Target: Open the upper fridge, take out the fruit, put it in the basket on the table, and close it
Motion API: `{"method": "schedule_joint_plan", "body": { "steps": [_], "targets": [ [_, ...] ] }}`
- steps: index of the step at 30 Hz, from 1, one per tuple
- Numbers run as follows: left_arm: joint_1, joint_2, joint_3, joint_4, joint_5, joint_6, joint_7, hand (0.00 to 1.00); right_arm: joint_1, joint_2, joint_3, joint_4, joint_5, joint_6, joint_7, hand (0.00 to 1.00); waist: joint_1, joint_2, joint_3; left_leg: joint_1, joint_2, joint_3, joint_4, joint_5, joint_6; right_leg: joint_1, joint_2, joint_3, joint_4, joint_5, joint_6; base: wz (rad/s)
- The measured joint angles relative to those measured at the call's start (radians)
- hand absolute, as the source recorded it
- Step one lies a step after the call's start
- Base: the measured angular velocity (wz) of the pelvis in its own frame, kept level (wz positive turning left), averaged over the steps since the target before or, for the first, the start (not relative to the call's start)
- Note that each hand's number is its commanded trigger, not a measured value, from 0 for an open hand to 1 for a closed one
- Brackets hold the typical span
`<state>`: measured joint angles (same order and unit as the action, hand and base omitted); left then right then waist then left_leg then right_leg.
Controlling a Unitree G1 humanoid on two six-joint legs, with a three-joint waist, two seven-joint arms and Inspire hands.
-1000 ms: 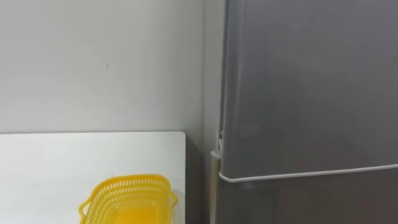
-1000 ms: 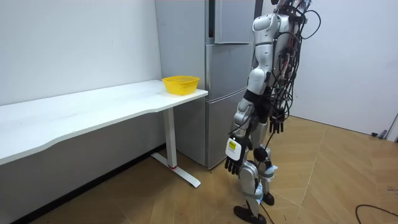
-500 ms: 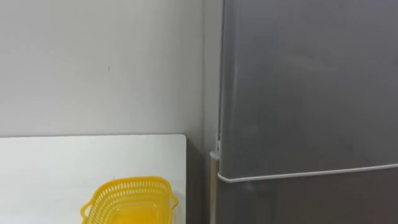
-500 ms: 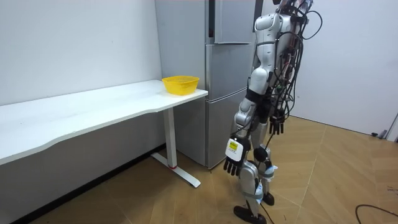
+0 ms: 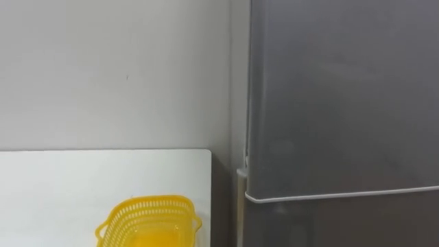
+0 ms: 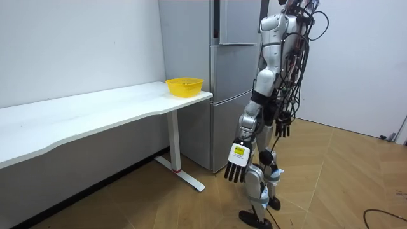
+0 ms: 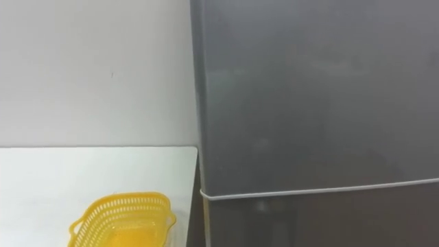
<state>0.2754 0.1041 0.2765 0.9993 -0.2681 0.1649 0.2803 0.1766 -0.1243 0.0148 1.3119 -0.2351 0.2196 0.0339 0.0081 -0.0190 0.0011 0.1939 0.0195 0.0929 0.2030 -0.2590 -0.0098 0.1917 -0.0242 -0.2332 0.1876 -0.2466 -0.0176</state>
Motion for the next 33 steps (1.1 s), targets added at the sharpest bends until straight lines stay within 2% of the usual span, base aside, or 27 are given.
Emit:
{"method": "schedule_joint_plan", "body": {
  "steps": [2,5,9,13,17,19,23,27,29,32,33],
  "targets": [
    [-0.008,-0.004,0.001,-0.018,-0.038,-0.023,0.042,0.0,0.001,0.0,-0.001,0.005,0.0,0.0,-0.002,0.0,0.003,0.001,-0.0004,-0.008,-0.002,-0.014,0.0,0.0,0.0,-0.002,-0.002,-0.016,0.0,0.0,0.0,0.18],
    [-0.007,-0.006,0.02,-0.063,-0.059,-0.025,0.085,0.0,0.004,0.0,0.0,0.001,-0.004,-0.001,-0.004,0.0,0.02,0.009,-0.0047,-0.008,0.0,-0.015,0.0,0.0,0.0,-0.005,-0.001,-0.016,0.002,0.001,0.0,0.03],
    [0.003,-0.006,0.029,-0.186,-0.134,-0.073,0.18,0.0,-0.001,-0.007,-0.001,-0.006,-0.012,-0.021,-0.01,0.0,0.033,0.011,-0.0048,-0.009,0.0,-0.018,-0.004,0.0,0.0,-0.005,0.0,-0.017,0.005,0.001,-0.001,0.02],
    [0.0,-0.008,0.037,-0.305,-0.133,-0.123,0.263,0.0,0.001,-0.008,0.0,-0.025,-0.032,-0.047,-0.012,0.0,0.034,0.019,-0.0083,-0.008,-0.002,-0.014,-0.003,0.0,0.0,-0.002,-0.001,-0.019,0.004,0.001,0.0,0.0],
    [0.006,-0.008,0.037,-0.479,-0.127,-0.134,0.327,0.0,0.004,-0.011,-0.001,-0.032,-0.028,-0.057,-0.012,0.0,0.053,0.019,-0.0089,-0.009,-0.002,-0.016,-0.003,0.0,0.0,-0.006,-0.002,-0.018,0.016,0.001,0.0,0.0],
    [0.008,-0.008,0.038,-0.563,-0.096,-0.169,0.368,0.0,0.002,-0.021,-0.001,-0.041,-0.035,-0.06,-0.011,0.0,0.061,0.022,-0.0104,-0.015,-0.003,-0.017,-0.003,0.0,0.0,-0.017,-0.003,-0.017,0.018,0.001,0.0,-0.05],
    [0.007,-0.008,0.04,-0.694,-0.071,-0.189,0.416,0.0,0.001,-0.025,-0.011,-0.044,-0.069,-0.081,-0.009,0.0,0.055,0.019,-0.01,-0.016,-0.004,-0.02,0.001,0.0,0.001,-0.017,-0.001,-0.016,0.018,0.001,0.0,0.01],
    [0.005,-0.007,0.044,-0.847,-0.07,-0.25,0.451,0.0,0.002,-0.024,-0.04,-0.036,-0.069,-0.125,-0.005,0.0,0.05,0.017,-0.008,-0.011,-0.004,-0.026,-0.001,0.001,0.001,-0.015,-0.003,-0.013,0.016,0.001,0.0,0.0],
    [0.0,-0.007,0.044,-0.902,-0.068,-0.269,0.456,0.0,0.003,-0.023,-0.039,-0.027,-0.069,-0.137,-0.002,0.0,0.049,0.018,-0.008,-0.008,-0.004,-0.027,-0.002,0.001,0.001,-0.015,-0.003,-0.011,0.016,0.001,0.0,0.0],
    [0.001,-0.006,0.035,-1.002,-0.068,-0.291,0.458,0.0,0.012,-0.022,-0.036,-0.024,-0.066,-0.143,0.004,0.0,0.045,0.018,-0.005,-0.01,-0.006,-0.03,-0.001,0.001,0.001,-0.015,-0.004,-0.014,0.015,0.001,0.0,0.02],
    [0.001,-0.004,0.027,-1.036,-0.068,-0.303,0.456,0.0,0.012,-0.021,-0.036,-0.024,-0.063,-0.142,0.006,0.0,0.044,0.016,-0.0003,-0.011,-0.006,-0.032,0.0,0.001,0.001,-0.015,-0.005,-0.015,0.014,0.0,0.001,0.04]
  ]
}}
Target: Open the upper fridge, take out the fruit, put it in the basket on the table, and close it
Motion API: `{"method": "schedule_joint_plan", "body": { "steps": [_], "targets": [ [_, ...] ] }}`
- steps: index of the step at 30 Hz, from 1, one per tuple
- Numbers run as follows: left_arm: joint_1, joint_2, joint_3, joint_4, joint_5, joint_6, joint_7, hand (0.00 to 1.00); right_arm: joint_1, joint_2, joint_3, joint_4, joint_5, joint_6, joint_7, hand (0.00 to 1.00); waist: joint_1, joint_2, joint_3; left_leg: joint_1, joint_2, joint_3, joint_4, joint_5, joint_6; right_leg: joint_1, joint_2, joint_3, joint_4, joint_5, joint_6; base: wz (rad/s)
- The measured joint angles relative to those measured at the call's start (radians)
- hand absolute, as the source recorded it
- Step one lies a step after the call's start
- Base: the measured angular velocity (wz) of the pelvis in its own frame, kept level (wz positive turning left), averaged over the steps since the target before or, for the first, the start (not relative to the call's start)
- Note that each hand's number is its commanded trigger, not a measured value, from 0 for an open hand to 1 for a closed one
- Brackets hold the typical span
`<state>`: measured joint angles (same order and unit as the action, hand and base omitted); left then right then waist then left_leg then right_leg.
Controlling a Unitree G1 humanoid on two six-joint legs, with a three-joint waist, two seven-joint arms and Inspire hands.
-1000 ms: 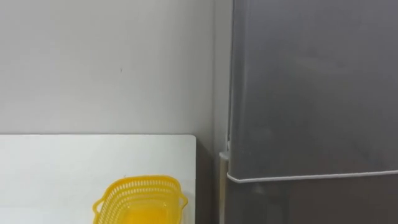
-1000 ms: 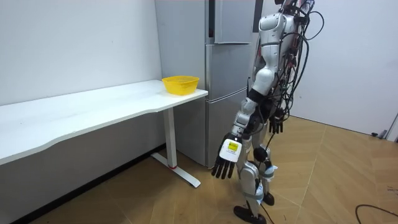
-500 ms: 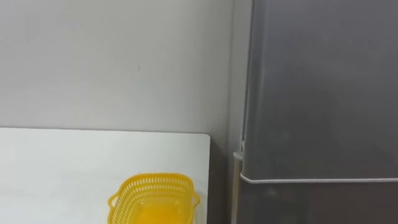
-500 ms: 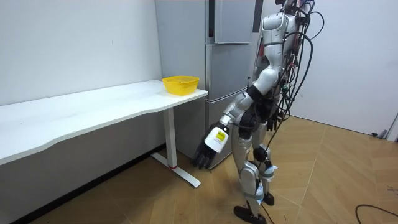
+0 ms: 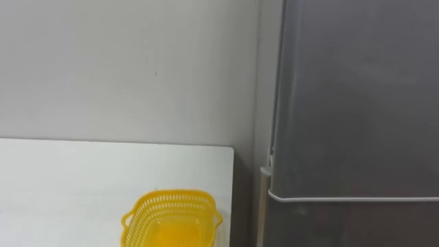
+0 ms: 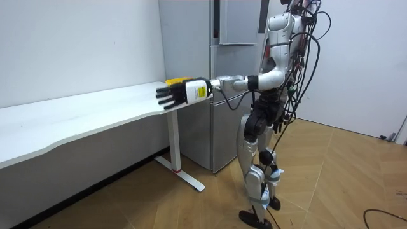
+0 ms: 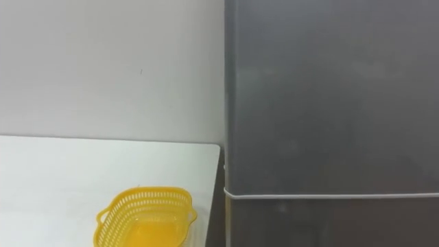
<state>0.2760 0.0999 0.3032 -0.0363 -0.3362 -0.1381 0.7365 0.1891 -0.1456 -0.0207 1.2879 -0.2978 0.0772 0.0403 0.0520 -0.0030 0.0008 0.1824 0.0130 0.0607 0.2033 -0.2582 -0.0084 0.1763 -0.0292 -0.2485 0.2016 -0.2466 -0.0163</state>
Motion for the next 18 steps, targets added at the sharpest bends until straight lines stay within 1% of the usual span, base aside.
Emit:
{"method": "schedule_joint_plan", "body": {
  "steps": [2,3,4,6,8,10,11,13,14,16,17,18],
  "targets": [
    [-0.001,0.001,-0.006,-0.047,0.001,-0.008,-0.004,0.0,-0.001,0.002,0.0,0.001,-0.001,0.0,0.008,0.0,-0.008,0.0,0.0009,-0.004,-0.002,-0.01,0.001,0.0,0.0,-0.003,-0.001,-0.004,0.0,-0.001,0.001,0.05],
    [-0.001,0.001,-0.006,-0.066,0.003,-0.02,-0.009,0.0,-0.002,0.003,0.0,0.001,-0.003,-0.001,0.012,0.0,-0.013,-0.003,0.0026,-0.006,-0.002,-0.011,0.001,0.001,0.001,-0.003,-0.002,-0.005,0.001,-0.001,0.001,0.04],
    [-0.001,0.001,-0.006,-0.086,0.003,-0.022,-0.016,0.0,-0.003,0.003,-0.001,0.003,-0.013,-0.002,0.019,0.0,-0.022,-0.003,0.0023,-0.006,-0.003,-0.011,0.002,0.001,0.001,-0.002,0.0,-0.006,0.0,-0.001,0.002,0.0],
    [-0.001,0.001,-0.006,-0.123,0.004,-0.022,-0.044,0.0,-0.003,0.004,-0.001,0.008,-0.028,-0.006,0.03,0.0,-0.026,-0.002,0.0016,-0.007,-0.004,-0.01,0.002,0.001,0.001,-0.002,0.002,-0.007,-0.001,-0.001,0.002,0.0],
    [-0.001,0.004,-0.023,-0.175,0.002,-0.022,-0.075,0.0,0.0,0.004,0.001,0.008,-0.027,-0.011,0.043,0.0,-0.026,-0.003,0.0027,-0.008,-0.004,-0.006,0.002,0.001,0.001,-0.003,0.0,-0.006,-0.005,-0.001,0.002,0.0],
    [-0.002,0.006,-0.058,-0.214,0.016,-0.022,-0.136,0.0,-0.001,0.004,0.002,0.009,-0.026,-0.01,0.055,0.0,-0.026,-0.005,0.0035,-0.013,-0.005,-0.006,0.001,0.001,0.001,-0.003,-0.001,-0.004,-0.008,0.0,0.003,0.0],
    [-0.002,0.006,-0.066,-0.218,0.024,-0.021,-0.152,0.0,-0.001,0.004,0.002,0.011,-0.026,-0.01,0.059,0.0,-0.029,-0.002,0.0021,-0.015,-0.005,-0.006,0.001,0.001,0.001,-0.002,-0.001,-0.004,-0.011,0.0,0.004,0.0],
    [-0.003,0.005,-0.093,-0.252,0.023,-0.007,-0.21,0.0,-0.01,0.006,0.002,0.036,-0.022,-0.01,0.068,0.0,-0.041,-0.003,0.0014,-0.014,-0.004,-0.008,0.001,0.001,0.001,-0.002,0.003,-0.004,-0.013,0.001,0.004,0.0],
    [-0.003,0.005,-0.099,-0.265,0.024,-0.002,-0.225,0.0,-0.013,0.006,0.001,0.042,-0.023,-0.01,0.069,0.0,-0.044,-0.003,0.0014,-0.014,-0.004,-0.008,0.001,0.001,0.001,-0.002,0.003,-0.004,-0.013,0.001,0.004,0.0],
    [-0.003,0.007,-0.121,-0.31,0.023,0.007,-0.28,0.0,-0.024,0.006,0.001,0.067,-0.022,-0.01,0.068,0.0,-0.053,-0.007,0.0031,-0.013,-0.004,-0.009,0.001,0.001,0.001,-0.001,0.004,-0.001,-0.013,0.001,0.004,-0.04],
    [-0.004,0.007,-0.127,-0.319,0.023,0.007,-0.294,0.0,-0.027,0.006,0.001,0.075,-0.022,-0.01,0.068,0.0,-0.056,-0.006,0.0026,-0.013,-0.004,-0.01,0.001,0.001,0.001,-0.001,0.004,-0.001,-0.013,0.001,0.004,-0.03],
    [-0.007,0.008,-0.141,-0.332,0.023,0.008,-0.325,0.0,-0.032,0.006,0.001,0.078,-0.022,-0.009,0.069,0.0,-0.059,-0.008,0.0043,-0.014,-0.004,-0.009,0.001,0.001,0.001,-0.001,0.004,-0.001,-0.013,0.001,0.004,0.0]
  ]
}}
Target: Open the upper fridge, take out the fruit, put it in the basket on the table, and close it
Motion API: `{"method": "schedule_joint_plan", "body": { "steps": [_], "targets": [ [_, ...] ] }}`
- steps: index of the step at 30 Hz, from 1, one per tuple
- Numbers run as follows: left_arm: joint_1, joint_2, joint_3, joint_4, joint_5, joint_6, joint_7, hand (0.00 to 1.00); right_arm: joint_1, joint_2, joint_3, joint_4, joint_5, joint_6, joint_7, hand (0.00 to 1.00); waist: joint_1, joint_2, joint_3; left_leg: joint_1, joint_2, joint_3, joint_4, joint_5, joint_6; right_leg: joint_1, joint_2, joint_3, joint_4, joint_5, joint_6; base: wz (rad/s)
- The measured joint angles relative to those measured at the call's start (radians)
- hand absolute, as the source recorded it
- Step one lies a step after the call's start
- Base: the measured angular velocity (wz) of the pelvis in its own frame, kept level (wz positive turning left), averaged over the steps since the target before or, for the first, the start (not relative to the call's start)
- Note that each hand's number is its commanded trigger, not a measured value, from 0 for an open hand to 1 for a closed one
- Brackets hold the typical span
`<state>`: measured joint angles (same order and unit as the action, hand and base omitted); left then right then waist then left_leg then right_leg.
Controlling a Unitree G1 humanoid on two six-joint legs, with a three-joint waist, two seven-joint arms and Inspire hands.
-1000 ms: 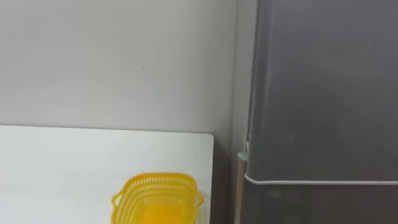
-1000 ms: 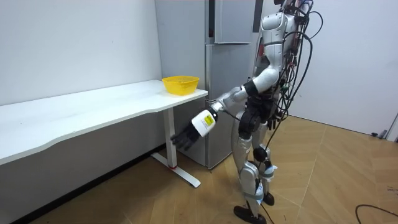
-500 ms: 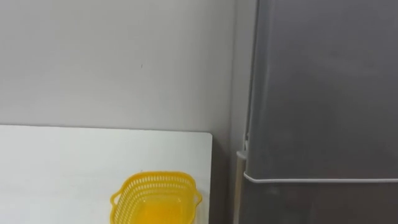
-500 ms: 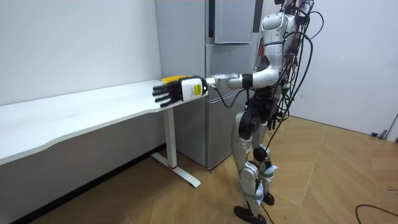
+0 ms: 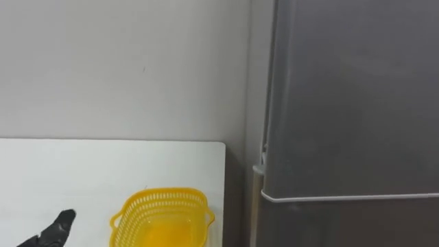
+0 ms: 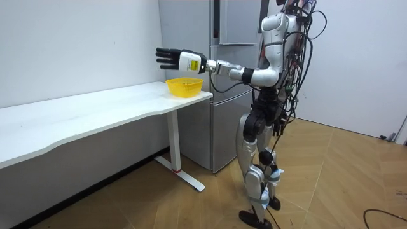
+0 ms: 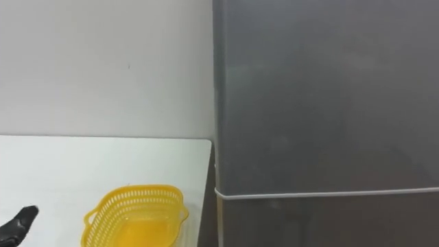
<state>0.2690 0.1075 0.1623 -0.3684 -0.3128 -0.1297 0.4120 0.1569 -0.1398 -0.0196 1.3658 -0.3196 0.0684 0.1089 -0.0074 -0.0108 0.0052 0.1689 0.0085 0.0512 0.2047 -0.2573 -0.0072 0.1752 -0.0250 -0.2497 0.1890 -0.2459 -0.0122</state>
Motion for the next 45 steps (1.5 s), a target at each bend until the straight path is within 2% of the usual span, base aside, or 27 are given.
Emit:
{"method": "schedule_joint_plan", "body": {
  "steps": [2,4,8,10,12,14,15,19,22,26,31,33,39,42,45],
  "targets": [
    [-0.012,0.0,-0.014,-0.005,0.001,0.004,-0.045,0.0,-0.01,0.0,-0.002,0.007,-0.007,0.0,0.0,0.0,-0.013,-0.003,0.001,0.0,0.0,-0.003,0.0,0.0,0.0,0.0,0.0,-0.001,0.0,0.0,0.0,0.0],
    [-0.037,0.0,-0.034,-0.005,0.0,0.018,-0.102,0.0,-0.012,-0.001,-0.002,0.011,-0.016,0.0,0.004,0.0,-0.024,-0.004,0.0058,0.0,0.0,-0.003,-0.001,0.0,0.0,-0.001,0.0,0.001,-0.001,0.0,0.0,0.0],
    [-0.076,0.001,-0.071,-0.008,-0.012,0.043,-0.201,0.0,-0.024,0.0,-0.001,0.005,-0.045,0.001,0.017,0.0,-0.035,-0.002,0.003,-0.006,0.0,0.0,-0.001,0.0,0.0,-0.011,0.001,0.008,0.0,0.0,0.0,-0.04],
    [-0.105,0.003,-0.079,-0.045,-0.04,0.059,-0.264,0.0,-0.038,-0.003,-0.002,0.006,-0.046,0.013,0.03,0.0,-0.041,0.001,0.0021,-0.02,0.0,-0.001,-0.001,0.0,0.0,-0.026,0.001,0.01,0.002,0.003,0.0,-0.02],
    [-0.112,0.01,-0.099,-0.068,-0.08,0.059,-0.312,0.0,-0.039,-0.005,-0.001,0.007,-0.05,0.021,0.037,0.0,-0.046,0.003,0.0006,-0.018,0.0,-0.001,-0.001,0.0,0.0,-0.027,0.002,0.016,0.003,0.004,0.001,-0.07],
    [-0.118,0.03,-0.122,-0.07,-0.112,0.063,-0.356,0.0,-0.041,-0.004,-0.001,0.006,-0.048,0.021,0.037,0.0,-0.049,0.003,0.0003,-0.015,0.0,-0.001,0.0,0.0,0.0,-0.024,0.001,0.016,0.004,0.004,0.001,-0.02],
    [-0.122,0.037,-0.132,-0.07,-0.116,0.076,-0.384,0.0,-0.041,-0.004,0.0,0.006,-0.045,0.021,0.035,0.0,-0.051,0.004,0.0005,-0.015,0.0,-0.001,-0.001,0.0,0.0,-0.023,0.001,0.018,0.004,0.004,0.001,0.0],
    [-0.123,0.041,-0.16,-0.07,-0.13,0.113,-0.458,0.0,-0.041,-0.005,0.008,0.006,-0.043,0.022,0.032,0.0,-0.064,0.007,0.0016,-0.017,0.0,0.002,-0.001,0.0,0.0,-0.019,0.003,0.022,0.005,0.005,0.001,-0.01],
    [-0.124,0.043,-0.175,-0.07,-0.137,0.126,-0.522,0.0,-0.044,-0.005,0.008,0.006,-0.042,0.022,0.034,0.0,-0.074,0.01,0.0013,-0.017,0.0,0.005,-0.002,0.0,0.0,-0.018,0.003,0.023,0.005,0.005,0.001,0.0],
    [-0.124,0.044,-0.188,-0.071,-0.157,0.134,-0.581,0.0,-0.049,-0.005,0.008,0.004,-0.041,0.021,0.034,0.0,-0.077,0.015,0.0004,-0.02,0.003,0.025,-0.002,0.0,0.0,-0.03,0.004,0.031,0.014,0.005,0.001,-0.07],
    [-0.124,0.083,-0.207,-0.096,-0.208,0.137,-0.636,0.0,-0.051,-0.011,0.008,0.005,-0.04,0.021,0.037,0.0,-0.091,0.019,-0.0029,-0.025,0.004,0.03,0.0,0.0,0.0,-0.039,0.002,0.029,0.015,0.005,0.0,0.0],
    [-0.126,0.085,-0.209,-0.104,-0.207,0.137,-0.647,0.0,-0.059,-0.013,0.011,0.005,-0.035,0.022,0.036,0.0,-0.096,0.017,-0.0018,-0.026,0.003,0.03,-0.001,0.0,0.0,-0.041,0.002,0.03,0.016,0.005,0.0,0.0],
    [-0.151,0.086,-0.238,-0.105,-0.207,0.152,-0.707,0.0,-0.067,-0.014,0.051,0.01,-0.022,0.021,0.034,0.0,-0.095,0.022,-0.0051,-0.025,0.005,0.029,-0.002,0.0,0.0,-0.047,0.005,0.04,0.017,0.006,0.0,-0.03],
    [-0.163,0.094,-0.264,-0.105,-0.207,0.156,-0.742,0.0,-0.073,-0.017,0.077,0.011,-0.017,0.022,0.033,0.0,-0.095,0.025,-0.0071,-0.025,0.007,0.029,-0.003,0.0,0.0,-0.048,0.007,0.041,0.017,0.007,-0.002,-0.03],
    [-0.163,0.105,-0.263,-0.105,-0.207,0.156,-0.751,0.0,-0.08,-0.021,0.079,0.017,-0.014,0.022,0.032,0.0,-0.097,0.028,-0.0059,-0.024,0.011,0.029,-0.006,0.0,0.0,-0.048,0.009,0.043,0.017,0.009,-0.005,-0.03]
  ]
}}
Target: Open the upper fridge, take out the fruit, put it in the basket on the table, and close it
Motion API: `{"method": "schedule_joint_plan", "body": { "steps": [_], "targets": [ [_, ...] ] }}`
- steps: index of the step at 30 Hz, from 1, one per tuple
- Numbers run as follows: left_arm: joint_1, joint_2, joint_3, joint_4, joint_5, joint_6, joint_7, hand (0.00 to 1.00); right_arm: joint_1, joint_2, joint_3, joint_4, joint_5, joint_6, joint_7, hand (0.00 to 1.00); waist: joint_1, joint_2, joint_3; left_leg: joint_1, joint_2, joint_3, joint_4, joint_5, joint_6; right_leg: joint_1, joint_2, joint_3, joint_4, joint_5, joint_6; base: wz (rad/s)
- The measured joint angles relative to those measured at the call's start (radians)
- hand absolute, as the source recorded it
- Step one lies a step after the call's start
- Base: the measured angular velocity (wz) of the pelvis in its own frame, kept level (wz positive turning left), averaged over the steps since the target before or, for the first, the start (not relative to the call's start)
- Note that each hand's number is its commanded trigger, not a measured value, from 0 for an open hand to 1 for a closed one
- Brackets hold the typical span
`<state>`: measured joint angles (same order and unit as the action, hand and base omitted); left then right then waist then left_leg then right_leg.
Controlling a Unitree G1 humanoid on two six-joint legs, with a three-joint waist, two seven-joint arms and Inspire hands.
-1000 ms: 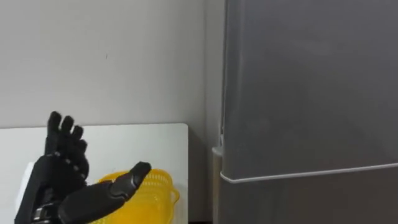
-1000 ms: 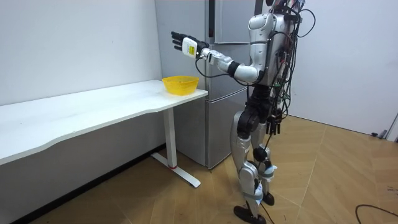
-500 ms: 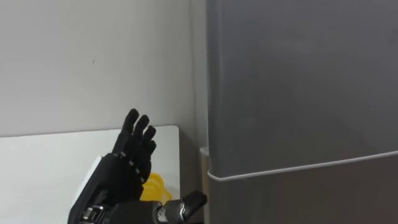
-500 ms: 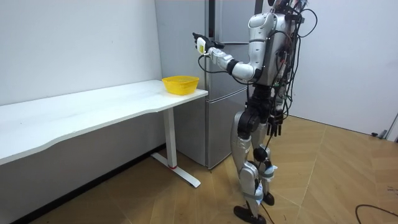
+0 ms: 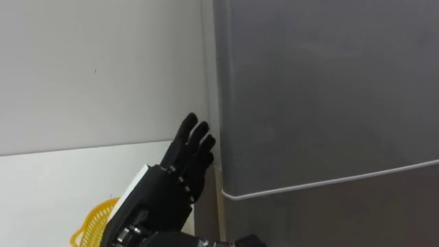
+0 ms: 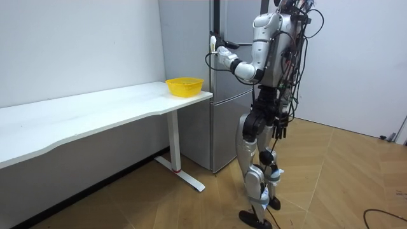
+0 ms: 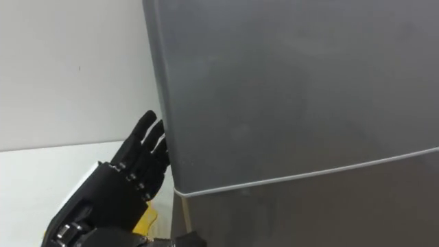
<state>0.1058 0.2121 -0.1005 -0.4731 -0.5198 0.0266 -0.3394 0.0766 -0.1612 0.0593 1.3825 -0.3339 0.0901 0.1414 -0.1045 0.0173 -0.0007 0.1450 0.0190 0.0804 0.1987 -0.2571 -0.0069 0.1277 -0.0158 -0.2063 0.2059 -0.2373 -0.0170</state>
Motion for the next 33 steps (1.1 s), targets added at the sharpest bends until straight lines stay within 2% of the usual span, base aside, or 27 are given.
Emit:
{"method": "schedule_joint_plan", "body": {
  "steps": [7,11,12,13,14,15,18,19,20,21,25,33],
  "targets": [
    [-0.006,0.002,0.0,0.0,0.001,0.0,-0.002,0.0,-0.023,-0.012,0.009,0.003,0.01,0.008,-0.026,0.0,0.0,0.01,0.0085,-0.003,0.001,0.001,0.0,0.0,0.0,-0.007,0.0,-0.003,-0.001,0.001,-0.001,0.0],
    [-0.008,0.002,-0.001,0.0,0.001,0.0,-0.002,0.0,-0.024,-0.012,0.029,0.003,0.01,0.008,-0.03,0.0,0.0,0.011,0.0086,-0.007,0.001,0.002,0.0,0.0,0.0,-0.008,-0.001,-0.006,-0.003,0.001,-0.001,0.02],
    [-0.01,0.002,-0.002,0.0,0.001,0.0,-0.002,0.55,-0.023,-0.012,0.032,0.003,0.011,0.008,-0.031,0.0,0.0,0.012,0.0085,-0.009,0.001,0.002,0.0,0.0,0.0,-0.009,-0.001,-0.008,-0.003,0.001,-0.001,0.05],
    [-0.014,0.002,-0.002,0.0,0.001,0.003,-0.004,0.67,-0.023,-0.012,0.036,0.003,0.012,0.008,-0.033,0.0,0.0,0.011,0.0088,-0.01,0.001,0.001,0.0,0.0,0.0,-0.01,-0.002,-0.01,-0.003,0.001,-0.001,0.04],
    [-0.015,0.002,-0.002,0.0,0.001,0.004,-0.004,0.99,-0.023,-0.012,0.036,0.003,0.012,0.009,-0.034,0.0,0.0,0.011,0.0089,-0.01,0.001,0.001,0.0,0.0,0.0,-0.01,-0.002,-0.01,-0.003,0.001,-0.001,0.0],
    [-0.017,0.002,-0.001,0.0,0.001,0.006,-0.005,1.0,-0.023,-0.012,0.036,0.003,0.012,0.009,-0.037,0.0,0.0,0.011,0.009,-0.01,0.001,0.001,0.0,0.0,0.0,-0.01,-0.002,-0.011,-0.003,0.001,-0.001,0.0],
    [-0.018,0.002,0.006,0.001,0.001,0.012,-0.001,1.0,-0.023,-0.013,0.036,0.003,0.012,0.009,-0.044,0.0,0.001,0.009,0.0099,-0.01,0.001,0.001,0.0,0.0,0.0,-0.01,-0.002,-0.011,-0.003,0.001,-0.001,0.0],
    [-0.018,0.001,0.017,0.003,0.001,0.014,0.011,0.78,-0.023,-0.013,0.036,0.003,0.012,0.009,-0.045,0.0,0.001,0.009,0.0102,-0.011,0.001,0.001,0.0,0.0,0.0,-0.01,-0.001,-0.011,-0.003,0.001,-0.001,0.0],
    [-0.019,0.001,0.024,0.003,0.001,0.015,0.018,0.6,-0.023,-0.013,0.036,0.003,0.012,0.009,-0.046,0.0,0.001,0.01,0.0098,-0.011,0.001,0.002,0.0,0.0,0.0,-0.01,-0.001,-0.011,-0.003,0.001,-0.001,0.0],
    [-0.025,0.002,0.032,0.004,0.001,0.018,0.03,0.0,-0.023,-0.013,0.036,0.003,0.012,0.009,-0.047,0.0,0.0,0.01,0.0095,-0.011,0.001,0.001,0.0,0.0,0.0,-0.011,-0.001,-0.01,-0.002,0.001,-0.001,0.0],
    [-0.028,0.003,0.021,0.003,-0.001,0.018,0.026,0.0,-0.021,-0.013,0.037,0.003,0.012,0.012,-0.057,0.0,0.0,0.009,0.0076,-0.01,0.002,0.0,-0.001,0.0,0.0,-0.01,0.0,-0.01,-0.002,0.001,-0.001,0.0],
    [-0.028,0.005,-0.014,0.001,-0.036,0.018,0.0,0.0,-0.027,-0.009,0.037,0.007,0.003,0.011,-0.075,0.0,0.002,0.004,0.0101,-0.012,0.001,0.0,-0.001,0.0,0.0,-0.01,-0.001,-0.015,-0.002,0.001,0.0,0.0]
  ]
}}
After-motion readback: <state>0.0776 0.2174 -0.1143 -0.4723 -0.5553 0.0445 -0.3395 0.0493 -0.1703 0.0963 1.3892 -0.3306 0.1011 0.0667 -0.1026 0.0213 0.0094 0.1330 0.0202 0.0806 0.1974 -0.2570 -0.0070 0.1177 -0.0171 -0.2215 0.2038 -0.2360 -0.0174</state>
